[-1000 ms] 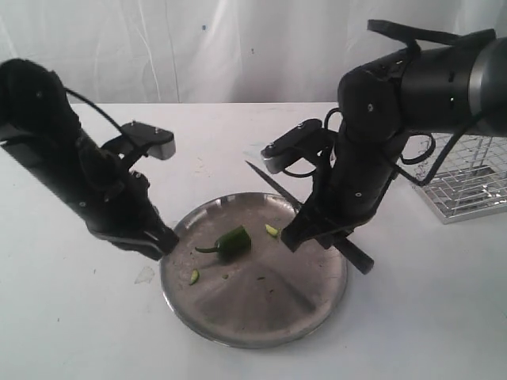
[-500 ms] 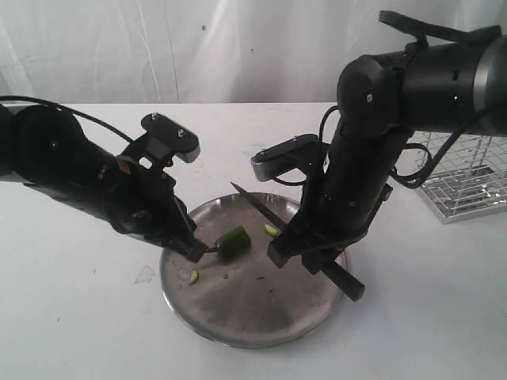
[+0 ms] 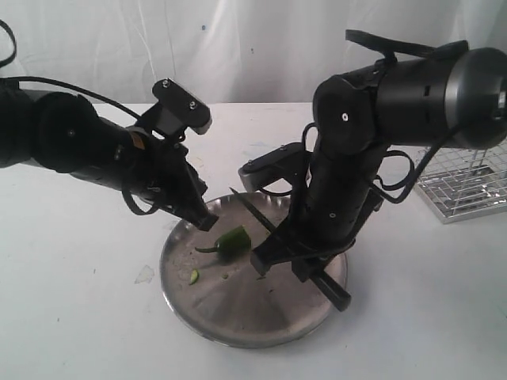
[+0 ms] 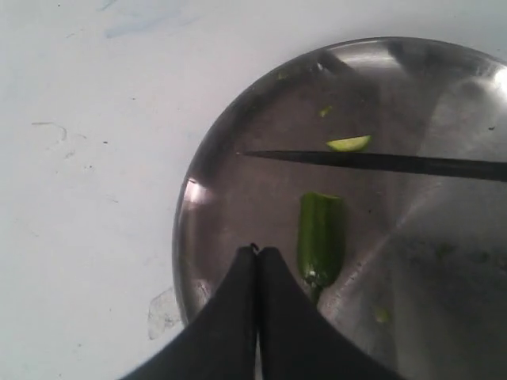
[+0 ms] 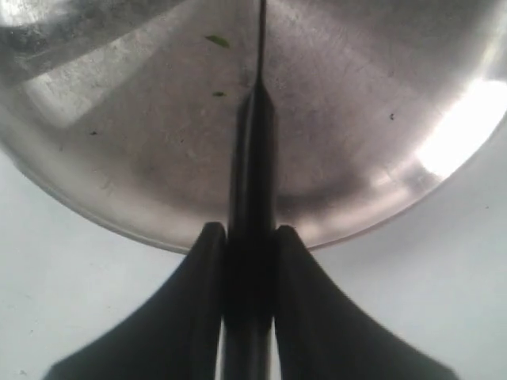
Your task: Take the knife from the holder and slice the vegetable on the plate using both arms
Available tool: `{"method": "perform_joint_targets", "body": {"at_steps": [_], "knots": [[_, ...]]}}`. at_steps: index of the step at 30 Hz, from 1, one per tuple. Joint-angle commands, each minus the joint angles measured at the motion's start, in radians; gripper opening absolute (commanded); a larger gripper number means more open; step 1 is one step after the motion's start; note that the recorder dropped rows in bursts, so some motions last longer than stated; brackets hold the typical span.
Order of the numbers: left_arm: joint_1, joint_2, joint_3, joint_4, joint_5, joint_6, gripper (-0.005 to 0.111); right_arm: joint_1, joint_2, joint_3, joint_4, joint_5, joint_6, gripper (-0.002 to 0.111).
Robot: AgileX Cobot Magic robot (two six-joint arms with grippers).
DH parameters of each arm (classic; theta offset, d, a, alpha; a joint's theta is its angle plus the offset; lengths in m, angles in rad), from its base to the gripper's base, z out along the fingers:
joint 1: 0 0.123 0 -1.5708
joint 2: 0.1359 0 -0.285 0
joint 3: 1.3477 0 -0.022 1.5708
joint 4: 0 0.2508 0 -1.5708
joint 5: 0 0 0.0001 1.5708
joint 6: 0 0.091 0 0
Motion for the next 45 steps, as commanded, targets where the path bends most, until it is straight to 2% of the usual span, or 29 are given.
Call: {"method": "perform_joint_targets", "body": {"at_steps": [1, 9, 15, 19, 22, 36, 45], "knots": [[-0.006, 0.055, -0.003, 0.0, -0.067, 0.046, 0.0, 0.017, -0.001, 0.002, 0.021, 0.01, 0.007, 0.0], [-0.006, 0.111, -0.003, -0.027, -0.263, 0.008, 0.0, 0.034, 0.029, 0.002, 0.032, 0.008, 0.061, 0.0], [-0.003, 0.174, -0.003, -0.028, -0.314, -0.024, 0.0, 0.039, 0.068, 0.002, 0.032, -0.01, 0.086, 0.0], [0.007, 0.213, -0.003, -0.028, -0.362, -0.133, 0.0, 0.039, 0.084, 0.002, 0.038, -0.01, 0.086, 0.0], [0.017, 0.225, -0.003, -0.028, -0.379, -0.18, 0.0, 0.039, 0.086, 0.002, 0.039, -0.019, 0.086, 0.0], [0.024, 0.258, -0.003, -0.005, -0.386, -0.19, 0.0, 0.039, 0.104, 0.002, 0.035, -0.028, 0.086, 0.0], [0.024, 0.305, -0.041, -0.005, -0.372, -0.478, 0.0, 0.039, 0.104, 0.002, 0.035, -0.033, 0.086, 0.0]]}}
